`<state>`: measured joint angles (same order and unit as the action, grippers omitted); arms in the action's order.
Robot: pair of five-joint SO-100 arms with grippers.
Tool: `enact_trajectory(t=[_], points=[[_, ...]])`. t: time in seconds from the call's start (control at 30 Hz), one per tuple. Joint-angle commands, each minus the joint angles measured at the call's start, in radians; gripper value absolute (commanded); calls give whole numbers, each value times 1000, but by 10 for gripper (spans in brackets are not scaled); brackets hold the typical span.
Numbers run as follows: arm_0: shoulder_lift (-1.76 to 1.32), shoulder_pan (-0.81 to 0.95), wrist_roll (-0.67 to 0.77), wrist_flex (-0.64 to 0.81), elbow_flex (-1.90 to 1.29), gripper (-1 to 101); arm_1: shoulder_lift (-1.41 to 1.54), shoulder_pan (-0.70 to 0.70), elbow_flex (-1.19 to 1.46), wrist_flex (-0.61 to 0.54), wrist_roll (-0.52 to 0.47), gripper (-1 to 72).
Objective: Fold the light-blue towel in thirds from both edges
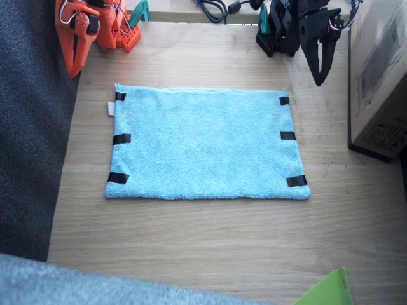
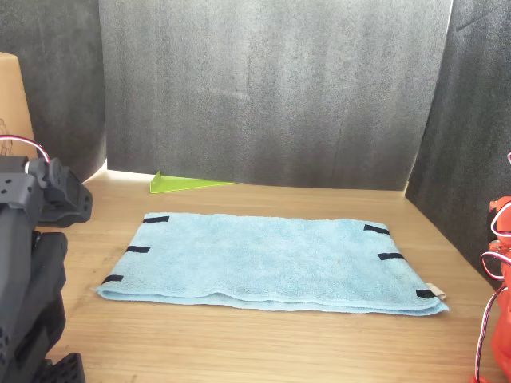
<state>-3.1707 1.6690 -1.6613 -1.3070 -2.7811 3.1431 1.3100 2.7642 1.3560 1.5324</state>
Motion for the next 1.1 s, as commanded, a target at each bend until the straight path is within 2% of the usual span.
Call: enact_trajectory(t=[0.0, 0.63, 0.77, 0.93, 0.97, 1.03, 1.07], points=[[-8, 20, -11, -5, -5, -3, 5, 44, 0, 9, -31, 0], [-8, 15, -15, -12, 9, -4, 5, 46, -18, 17, -31, -1], [89, -12, -21, 12, 71, -4, -29, 109, -84, 11, -17, -1], [440, -6, -26, 103, 247, -4, -497, 129, -380, -41, -29, -1], [497, -2, -29, 104, 293, -4, -607, 120, -463, -35, -44, -1], [611, 0, -35, 95, 388, -4, -831, 107, -650, 23, -175, -1], [663, 0, -35, 89, 434, -3, -914, 101, -727, 35, -152, -1]])
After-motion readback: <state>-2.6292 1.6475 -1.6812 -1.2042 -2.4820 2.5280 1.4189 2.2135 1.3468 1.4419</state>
